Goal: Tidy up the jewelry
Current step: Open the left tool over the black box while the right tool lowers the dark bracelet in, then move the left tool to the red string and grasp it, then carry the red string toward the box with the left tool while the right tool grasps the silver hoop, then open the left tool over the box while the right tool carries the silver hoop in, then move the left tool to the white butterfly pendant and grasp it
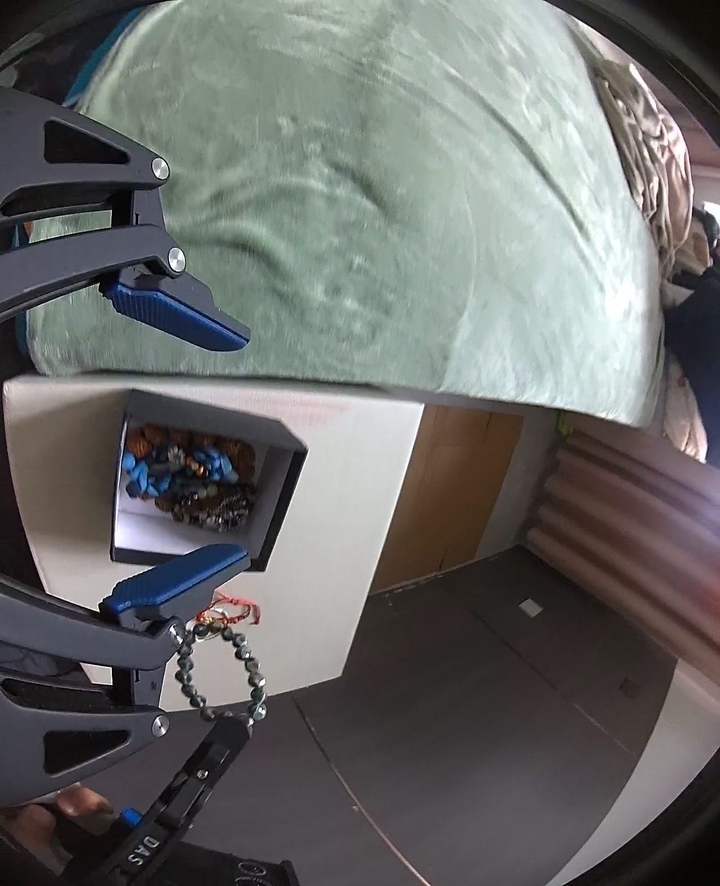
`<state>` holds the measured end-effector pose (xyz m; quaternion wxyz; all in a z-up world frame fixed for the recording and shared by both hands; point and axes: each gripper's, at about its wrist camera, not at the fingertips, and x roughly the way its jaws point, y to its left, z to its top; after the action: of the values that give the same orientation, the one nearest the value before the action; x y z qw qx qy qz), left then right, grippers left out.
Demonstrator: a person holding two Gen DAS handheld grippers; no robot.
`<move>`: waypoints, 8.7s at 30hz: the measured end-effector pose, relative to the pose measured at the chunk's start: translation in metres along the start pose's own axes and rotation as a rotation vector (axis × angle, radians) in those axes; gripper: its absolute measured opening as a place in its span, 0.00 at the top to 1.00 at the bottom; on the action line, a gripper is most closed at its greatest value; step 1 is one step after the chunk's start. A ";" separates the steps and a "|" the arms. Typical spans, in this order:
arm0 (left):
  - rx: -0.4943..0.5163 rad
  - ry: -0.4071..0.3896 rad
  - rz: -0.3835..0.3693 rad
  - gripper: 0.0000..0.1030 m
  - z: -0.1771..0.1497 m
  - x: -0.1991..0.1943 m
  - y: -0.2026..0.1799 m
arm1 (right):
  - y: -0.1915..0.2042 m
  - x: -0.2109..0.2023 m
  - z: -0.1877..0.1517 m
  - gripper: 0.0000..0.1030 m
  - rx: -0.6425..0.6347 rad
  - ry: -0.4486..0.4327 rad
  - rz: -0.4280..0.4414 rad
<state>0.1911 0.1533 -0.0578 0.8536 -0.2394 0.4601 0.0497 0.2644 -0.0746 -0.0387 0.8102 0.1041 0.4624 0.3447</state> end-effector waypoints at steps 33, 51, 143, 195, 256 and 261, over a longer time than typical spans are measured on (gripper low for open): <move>-0.054 -0.024 -0.016 0.27 -0.011 -0.016 0.014 | -0.051 0.017 -0.016 0.52 0.116 0.096 -0.087; 0.194 0.105 -0.105 0.30 -0.024 0.050 -0.120 | -0.151 -0.060 -0.039 0.38 0.313 0.021 -0.175; 0.049 0.067 -0.121 0.97 -0.013 0.044 -0.064 | -0.123 -0.006 -0.024 0.96 0.237 0.104 -0.309; 0.018 0.043 -0.132 0.48 -0.013 0.007 -0.043 | -0.089 -0.001 -0.015 0.36 0.197 0.119 -0.195; 0.286 0.308 0.229 0.60 -0.086 0.175 -0.193 | -0.220 -0.090 -0.083 0.00 0.353 0.029 -0.327; 0.250 0.277 0.183 0.60 -0.073 0.151 -0.183 | -0.204 -0.073 -0.075 0.00 0.296 0.050 -0.324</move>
<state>0.2772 -0.0611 -0.1473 0.7972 -0.0934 0.5954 0.0363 0.2722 -0.2848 -0.1297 0.8191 0.1376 0.5387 0.1409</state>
